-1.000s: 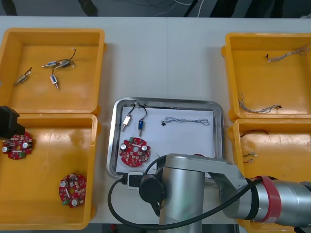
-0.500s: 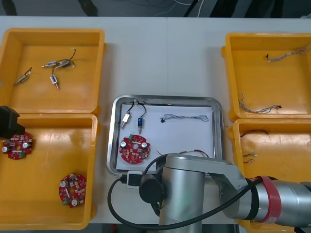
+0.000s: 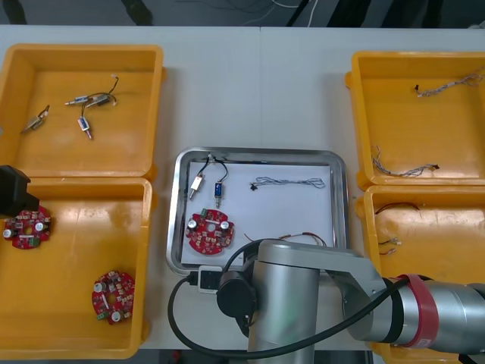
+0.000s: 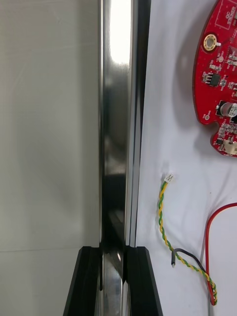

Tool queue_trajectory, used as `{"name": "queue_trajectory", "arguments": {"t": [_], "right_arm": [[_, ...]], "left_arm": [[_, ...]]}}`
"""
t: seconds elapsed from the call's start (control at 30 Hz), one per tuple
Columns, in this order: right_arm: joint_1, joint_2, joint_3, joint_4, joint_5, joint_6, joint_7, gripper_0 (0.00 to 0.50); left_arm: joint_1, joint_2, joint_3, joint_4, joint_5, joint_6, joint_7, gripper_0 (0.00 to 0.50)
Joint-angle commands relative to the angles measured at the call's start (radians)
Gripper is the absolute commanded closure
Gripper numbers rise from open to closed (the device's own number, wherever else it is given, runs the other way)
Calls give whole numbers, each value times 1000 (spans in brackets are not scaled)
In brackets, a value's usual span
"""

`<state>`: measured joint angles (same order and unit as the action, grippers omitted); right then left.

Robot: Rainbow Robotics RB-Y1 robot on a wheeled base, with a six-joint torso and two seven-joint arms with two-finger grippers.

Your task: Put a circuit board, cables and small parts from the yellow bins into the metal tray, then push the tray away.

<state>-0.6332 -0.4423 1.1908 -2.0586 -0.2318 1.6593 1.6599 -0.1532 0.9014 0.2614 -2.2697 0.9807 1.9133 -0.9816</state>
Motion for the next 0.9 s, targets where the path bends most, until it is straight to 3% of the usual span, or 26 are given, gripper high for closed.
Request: {"name": "queue_trajectory", "arguments": {"t": [0.03,0.9], "right_arm": [[-48,1,21,-12,6,-29,-17,500],[-207,-93,21,-12,-14,-66,-37,500]], "left_arm": [[15,34,27,-28,-7,7,-81,0],[15,34,27,-28,-7,7,-81,0]]}}
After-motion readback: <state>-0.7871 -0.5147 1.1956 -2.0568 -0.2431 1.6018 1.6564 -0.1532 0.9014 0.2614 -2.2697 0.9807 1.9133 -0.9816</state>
